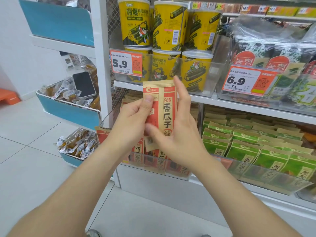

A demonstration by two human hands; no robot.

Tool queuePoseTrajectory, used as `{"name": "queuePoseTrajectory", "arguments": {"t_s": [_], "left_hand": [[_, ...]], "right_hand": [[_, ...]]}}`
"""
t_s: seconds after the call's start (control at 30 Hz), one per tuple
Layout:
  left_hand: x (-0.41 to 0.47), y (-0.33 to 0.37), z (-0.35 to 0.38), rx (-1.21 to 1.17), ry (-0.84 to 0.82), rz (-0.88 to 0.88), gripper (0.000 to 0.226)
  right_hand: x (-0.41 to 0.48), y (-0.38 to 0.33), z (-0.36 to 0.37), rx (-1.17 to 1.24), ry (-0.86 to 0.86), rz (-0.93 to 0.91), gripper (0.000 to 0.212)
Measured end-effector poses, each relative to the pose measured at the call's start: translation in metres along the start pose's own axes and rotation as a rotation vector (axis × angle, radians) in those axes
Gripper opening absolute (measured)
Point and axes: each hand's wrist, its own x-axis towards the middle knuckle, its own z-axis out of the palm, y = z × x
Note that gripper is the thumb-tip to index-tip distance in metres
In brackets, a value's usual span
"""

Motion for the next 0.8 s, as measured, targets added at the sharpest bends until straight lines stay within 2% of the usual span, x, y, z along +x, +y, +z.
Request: {"name": "queuePoseTrajectory", "arguments": {"t_s": [0.1, 0.17, 0.2, 0.27, 0.4, 0.57, 0.7, 0.8], "left_hand": [[0.002, -0.002, -0.003, -0.054, 0.012, -0.019, 0.035], [0.003, -0.005, -0.005, -0.071, 0.039, 0.01, 0.027], [0.004, -0.006, -0.005, -0.037, 0.073, 0.038, 0.023], [0.005, -0.009, -0.006, 0.112, 0.143, 0.111, 0.025], [0.004, -0.012, -0.004, 0.39, 0.135, 0.236, 0.039], [0.004, -0.01, -0.007, 0.548, 0.16, 0.213, 0.053], [0.001, -0.005, -0.008, 0.667, 0.147, 0.238, 0.06], [-0.002, -0.003, -0.005, 0.706, 0.134, 0.259, 0.054]], "right_hand": [[0.004, 0.007, -0.001, 0.188, 0.077, 0.067, 0.082], [0.008, 0.012, -0.004, 0.222, 0.116, 0.143, 0.047], [0.01, 0.013, -0.006, 0.228, 0.131, 0.183, 0.031], [0.011, 0.014, -0.008, 0.248, 0.138, 0.249, 0.015], [0.007, 0.013, -0.006, 0.255, 0.094, 0.243, 0.002], [0.004, 0.015, -0.008, 0.097, 0.117, 0.134, 0.027], [0.002, 0.016, -0.005, -0.014, 0.158, 0.062, 0.025], [0.001, 0.014, -0.004, -0.011, 0.202, 0.029, 0.023]]}}
